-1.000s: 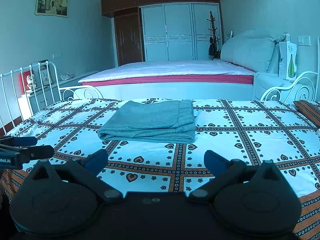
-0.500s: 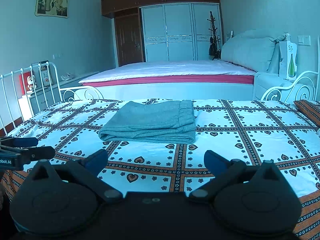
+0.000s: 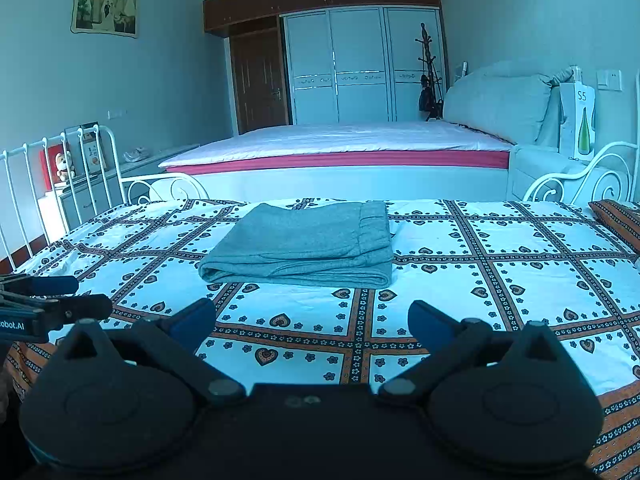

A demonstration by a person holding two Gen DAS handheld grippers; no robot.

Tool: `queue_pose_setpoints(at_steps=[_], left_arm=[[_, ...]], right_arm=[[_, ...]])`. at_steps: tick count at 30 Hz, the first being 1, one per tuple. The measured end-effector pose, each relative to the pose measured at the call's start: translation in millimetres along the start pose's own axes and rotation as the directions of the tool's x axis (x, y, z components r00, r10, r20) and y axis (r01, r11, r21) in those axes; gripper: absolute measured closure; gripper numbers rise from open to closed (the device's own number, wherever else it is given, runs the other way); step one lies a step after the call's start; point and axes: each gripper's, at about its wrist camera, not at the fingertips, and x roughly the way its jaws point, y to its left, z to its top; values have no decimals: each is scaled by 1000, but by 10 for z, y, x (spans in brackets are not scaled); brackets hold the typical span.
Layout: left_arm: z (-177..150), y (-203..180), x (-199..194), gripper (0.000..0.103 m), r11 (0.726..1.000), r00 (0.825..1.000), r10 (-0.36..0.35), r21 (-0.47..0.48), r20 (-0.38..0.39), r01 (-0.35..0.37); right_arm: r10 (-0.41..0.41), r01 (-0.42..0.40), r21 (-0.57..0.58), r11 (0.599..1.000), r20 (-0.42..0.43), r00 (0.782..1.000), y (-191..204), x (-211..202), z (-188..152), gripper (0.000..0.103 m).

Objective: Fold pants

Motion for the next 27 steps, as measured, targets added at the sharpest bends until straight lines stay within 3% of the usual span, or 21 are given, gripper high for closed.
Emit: queue_pose_setpoints(at_steps=[27], left_arm=[[12, -30, -9, 0, 999, 999, -33, 28, -2, 33]], right_arm=[[0, 0, -1, 1000, 0, 1000, 1, -2, -1, 6]])
